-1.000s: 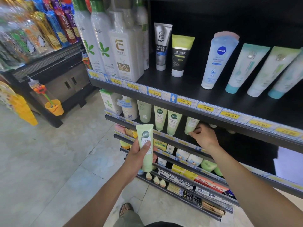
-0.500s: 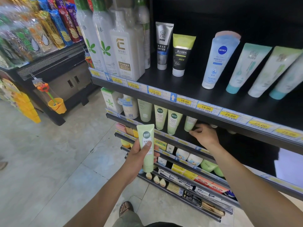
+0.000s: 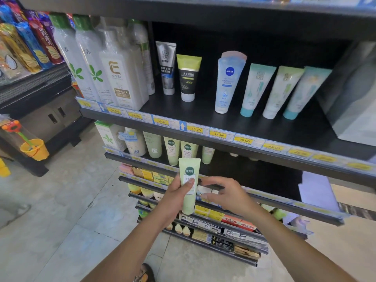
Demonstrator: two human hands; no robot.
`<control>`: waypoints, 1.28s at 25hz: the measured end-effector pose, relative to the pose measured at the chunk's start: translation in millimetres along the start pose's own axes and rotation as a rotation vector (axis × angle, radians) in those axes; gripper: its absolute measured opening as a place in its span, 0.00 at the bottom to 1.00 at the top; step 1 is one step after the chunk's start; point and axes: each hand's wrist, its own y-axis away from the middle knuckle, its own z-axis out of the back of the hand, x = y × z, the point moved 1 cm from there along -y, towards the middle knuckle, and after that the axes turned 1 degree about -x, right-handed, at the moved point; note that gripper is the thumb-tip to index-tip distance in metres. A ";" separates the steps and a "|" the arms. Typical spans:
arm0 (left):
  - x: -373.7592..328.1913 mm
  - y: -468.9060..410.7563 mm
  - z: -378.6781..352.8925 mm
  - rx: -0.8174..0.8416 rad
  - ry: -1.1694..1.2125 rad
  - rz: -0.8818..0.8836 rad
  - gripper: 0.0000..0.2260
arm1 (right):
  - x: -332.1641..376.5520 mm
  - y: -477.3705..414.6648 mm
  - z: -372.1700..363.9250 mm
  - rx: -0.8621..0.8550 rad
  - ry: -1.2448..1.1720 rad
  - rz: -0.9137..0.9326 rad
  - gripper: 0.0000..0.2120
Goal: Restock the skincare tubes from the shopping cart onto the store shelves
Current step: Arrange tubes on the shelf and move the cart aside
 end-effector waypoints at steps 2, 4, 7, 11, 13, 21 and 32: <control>-2.7 -0.8 -13.0 0.051 0.011 0.011 0.15 | 1.5 6.8 -5.7 0.053 -0.010 0.033 0.19; -4.3 -0.8 -23.2 0.088 0.013 0.019 0.15 | -4.1 9.8 -8.7 0.030 -0.036 0.019 0.16; -3.9 -3.3 -29.9 0.147 -0.024 0.018 0.13 | -13.6 9.5 -6.4 -0.046 -0.077 -0.016 0.12; -7.5 -6.2 -30.0 0.146 -0.092 0.015 0.12 | -17.4 2.1 -5.5 -0.015 -0.100 -0.027 0.10; -9.4 -11.4 -24.1 0.133 -0.129 -0.048 0.11 | -20.8 -3.4 -5.2 -0.042 -0.096 -0.028 0.12; 9.0 -46.9 39.4 -0.150 -1.284 -0.354 0.25 | -9.3 -35.2 15.3 -0.374 0.229 0.109 0.18; 26.7 -54.9 53.4 -0.125 -1.550 -0.302 0.28 | -44.2 -82.2 17.0 -0.358 0.384 -0.050 0.18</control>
